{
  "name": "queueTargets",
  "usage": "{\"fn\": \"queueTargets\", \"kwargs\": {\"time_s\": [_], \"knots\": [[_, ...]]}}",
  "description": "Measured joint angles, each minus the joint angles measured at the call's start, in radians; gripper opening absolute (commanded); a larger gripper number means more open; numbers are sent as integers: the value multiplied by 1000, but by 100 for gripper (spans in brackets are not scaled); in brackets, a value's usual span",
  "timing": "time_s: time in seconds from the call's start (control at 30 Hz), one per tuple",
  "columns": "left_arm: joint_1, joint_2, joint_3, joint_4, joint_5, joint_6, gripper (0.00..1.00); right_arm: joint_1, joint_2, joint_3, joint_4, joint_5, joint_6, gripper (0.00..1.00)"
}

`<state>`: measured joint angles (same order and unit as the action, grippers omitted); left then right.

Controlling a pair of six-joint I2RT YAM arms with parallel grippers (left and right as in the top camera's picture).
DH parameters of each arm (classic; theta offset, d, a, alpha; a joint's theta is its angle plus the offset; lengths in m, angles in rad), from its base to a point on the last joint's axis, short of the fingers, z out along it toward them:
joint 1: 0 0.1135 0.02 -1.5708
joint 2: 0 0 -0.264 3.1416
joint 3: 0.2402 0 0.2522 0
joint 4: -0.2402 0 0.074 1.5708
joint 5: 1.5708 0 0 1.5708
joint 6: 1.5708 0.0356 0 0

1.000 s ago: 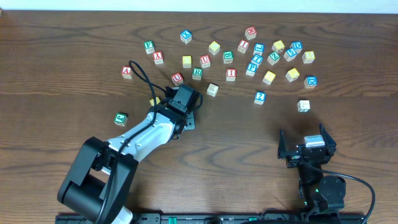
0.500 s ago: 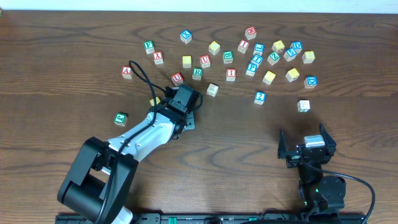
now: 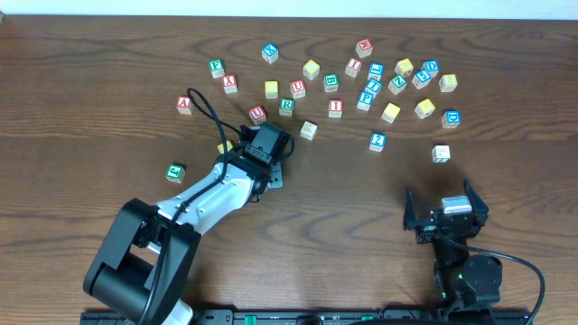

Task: Spell out NEURIPS
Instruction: 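Open the left gripper and release the E block beside N, then raise the left gripper and move it over the red U block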

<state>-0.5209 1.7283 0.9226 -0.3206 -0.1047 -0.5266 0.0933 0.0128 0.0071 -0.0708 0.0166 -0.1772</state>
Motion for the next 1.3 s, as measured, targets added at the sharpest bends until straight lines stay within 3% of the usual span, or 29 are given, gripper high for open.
{"fn": "queueTargets", "kwargs": {"time_s": [1.3], "knots": [[0,-76,3,-12,-3,30,44,0,0,0,0,0,0,99]]}}
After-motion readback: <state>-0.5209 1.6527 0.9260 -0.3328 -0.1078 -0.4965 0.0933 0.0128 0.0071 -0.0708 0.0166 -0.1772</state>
